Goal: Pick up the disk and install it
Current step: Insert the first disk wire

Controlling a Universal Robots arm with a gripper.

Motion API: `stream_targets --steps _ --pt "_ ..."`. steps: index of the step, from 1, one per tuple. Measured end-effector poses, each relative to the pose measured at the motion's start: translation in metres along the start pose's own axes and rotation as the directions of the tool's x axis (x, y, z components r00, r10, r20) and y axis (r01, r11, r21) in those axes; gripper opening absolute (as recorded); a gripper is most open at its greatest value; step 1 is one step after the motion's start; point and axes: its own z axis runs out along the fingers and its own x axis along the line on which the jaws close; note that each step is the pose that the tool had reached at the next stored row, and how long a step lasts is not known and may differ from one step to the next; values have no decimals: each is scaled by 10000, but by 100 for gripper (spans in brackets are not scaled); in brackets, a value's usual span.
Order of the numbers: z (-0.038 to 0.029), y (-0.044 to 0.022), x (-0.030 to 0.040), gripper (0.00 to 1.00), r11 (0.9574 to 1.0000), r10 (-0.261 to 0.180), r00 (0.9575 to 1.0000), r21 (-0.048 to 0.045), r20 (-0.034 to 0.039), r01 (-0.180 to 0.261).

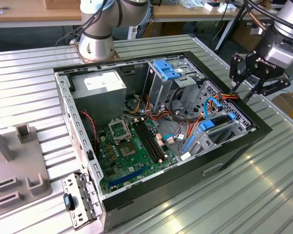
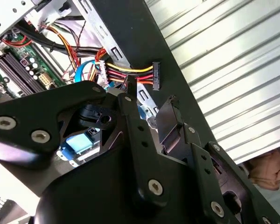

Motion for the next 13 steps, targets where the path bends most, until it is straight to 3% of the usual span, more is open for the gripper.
stream_targets --steps 1,3,6,8,10,13 --pt "8 -1 1 44 9989 -476 9989 -3 17 476" --pt "19 -2 2 44 9952 -981 9952 -5 37 981" --pt "29 -80 47 44 9917 -1287 9917 -5 50 1288" --pt "47 -92 54 44 9840 -1783 9839 -8 65 1784" --pt "51 -89 51 44 9819 -1894 9819 5 67 1894" --pt "51 -85 50 44 9801 -1963 9805 269 -116 1966"
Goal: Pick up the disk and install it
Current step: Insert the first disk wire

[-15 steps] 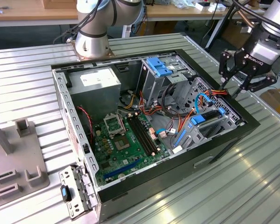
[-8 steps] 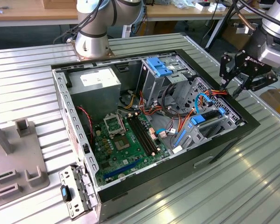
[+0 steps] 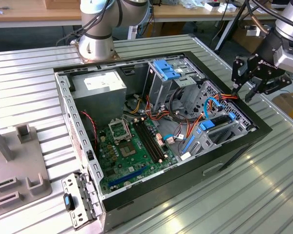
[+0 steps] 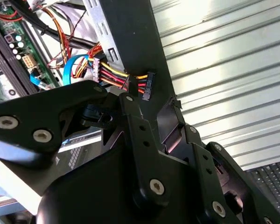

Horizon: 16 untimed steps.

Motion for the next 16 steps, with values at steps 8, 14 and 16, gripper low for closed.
stream_targets --steps 8,14,16 --pt "36 18 -12 44 9928 -1177 9930 203 -45 1177" --pt "46 41 16 44 9855 -1682 9858 217 -13 1682" --pt "49 54 29 44 9844 -1746 9846 218 -10 1746"
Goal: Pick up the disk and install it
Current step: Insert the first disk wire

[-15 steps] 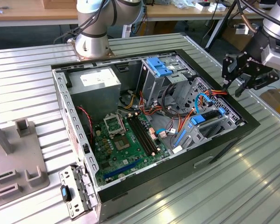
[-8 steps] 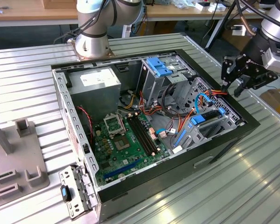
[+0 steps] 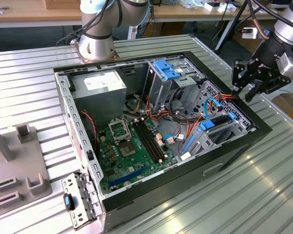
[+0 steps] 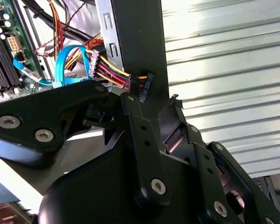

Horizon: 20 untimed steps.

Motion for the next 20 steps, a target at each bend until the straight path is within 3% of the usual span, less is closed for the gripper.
stream_targets --steps 4,6,10,14,20 --pt "7 9 5 44 10000 -45 10000 -4 0 45" --pt "7 9 5 29 10000 -46 10000 -7 -2 46" --pt "6 16 1 29 9999 -121 9999 -9 1 121" --pt "6 27 8 29 9962 -867 9962 13 62 867" --pt "3 57 -23 29 9955 -950 9955 9 65 950"
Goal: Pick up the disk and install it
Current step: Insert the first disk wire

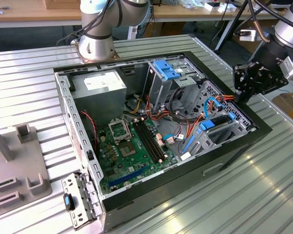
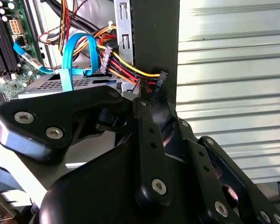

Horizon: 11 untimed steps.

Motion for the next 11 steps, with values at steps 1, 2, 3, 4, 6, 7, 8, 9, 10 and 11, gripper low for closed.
stream_targets --steps 1,2,3,4,6,7,8,9,10,11 --pt "0 0 0 29 10000 0 10000 0 0 0" --pt "0 0 0 29 10000 0 10000 0 0 0" --pt "0 0 0 27 10000 0 10000 0 0 0" --pt "-1 0 0 27 10000 0 10000 -1 -1 0" --pt "-1 0 0 17 10000 0 10000 -1 -1 0" --pt "-1 1 0 17 10000 1 10000 -1 -1 -1" --pt "-1 1 0 17 10000 1 10000 0 -1 -1" --pt "0 1 0 17 10000 0 10000 0 0 0" --pt "-1 1 0 17 10000 0 10000 0 1 0" --pt "-6 1 0 17 10000 1 10000 2 2 -1"
